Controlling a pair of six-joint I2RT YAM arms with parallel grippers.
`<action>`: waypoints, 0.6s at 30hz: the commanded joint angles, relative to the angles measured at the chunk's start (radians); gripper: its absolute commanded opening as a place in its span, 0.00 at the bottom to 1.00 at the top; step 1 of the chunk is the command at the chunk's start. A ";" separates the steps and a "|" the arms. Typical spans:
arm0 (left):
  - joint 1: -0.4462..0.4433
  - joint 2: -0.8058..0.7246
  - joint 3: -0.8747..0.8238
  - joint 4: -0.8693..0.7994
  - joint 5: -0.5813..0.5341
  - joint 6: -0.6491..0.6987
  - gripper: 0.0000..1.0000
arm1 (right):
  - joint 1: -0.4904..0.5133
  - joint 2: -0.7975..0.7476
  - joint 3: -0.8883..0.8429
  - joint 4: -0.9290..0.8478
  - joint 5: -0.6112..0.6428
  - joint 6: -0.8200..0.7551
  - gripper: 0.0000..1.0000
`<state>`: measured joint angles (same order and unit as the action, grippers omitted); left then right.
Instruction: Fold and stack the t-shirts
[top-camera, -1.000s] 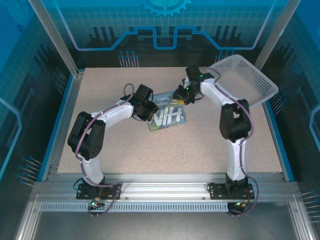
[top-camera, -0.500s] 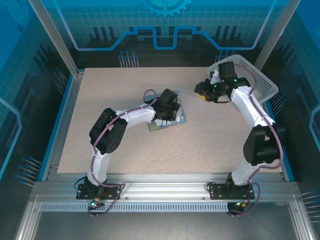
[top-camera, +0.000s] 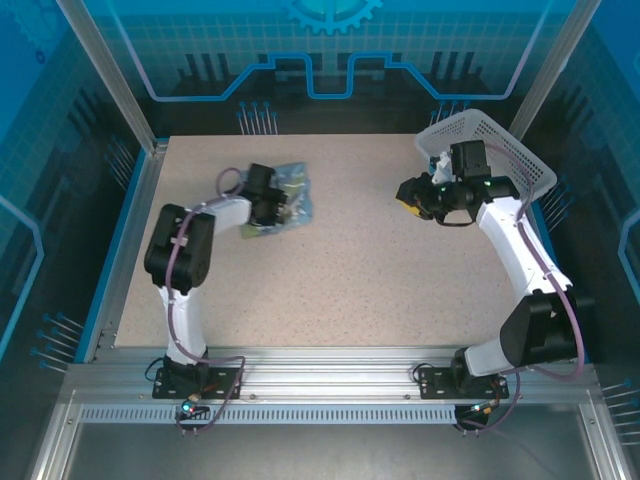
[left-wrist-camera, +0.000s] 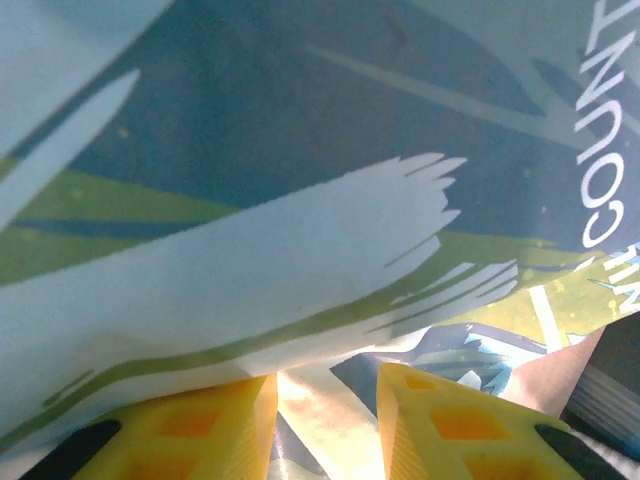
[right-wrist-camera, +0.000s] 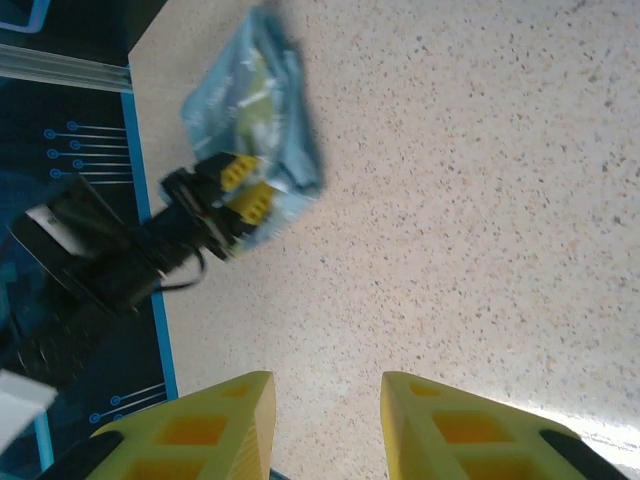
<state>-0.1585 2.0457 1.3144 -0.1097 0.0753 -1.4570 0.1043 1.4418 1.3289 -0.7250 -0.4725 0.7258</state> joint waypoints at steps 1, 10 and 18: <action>0.150 0.095 0.095 -0.115 0.090 0.302 0.30 | 0.007 -0.051 -0.024 -0.033 0.006 0.004 0.35; 0.351 0.397 0.653 -0.501 0.153 0.784 0.26 | 0.053 -0.118 -0.073 0.004 0.011 0.006 0.35; 0.379 0.462 0.843 -0.539 0.139 0.897 0.36 | 0.081 -0.126 -0.063 0.022 0.006 -0.006 0.37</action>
<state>0.2123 2.4825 2.1124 -0.5575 0.2188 -0.6640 0.1658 1.3392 1.2667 -0.7303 -0.4606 0.7254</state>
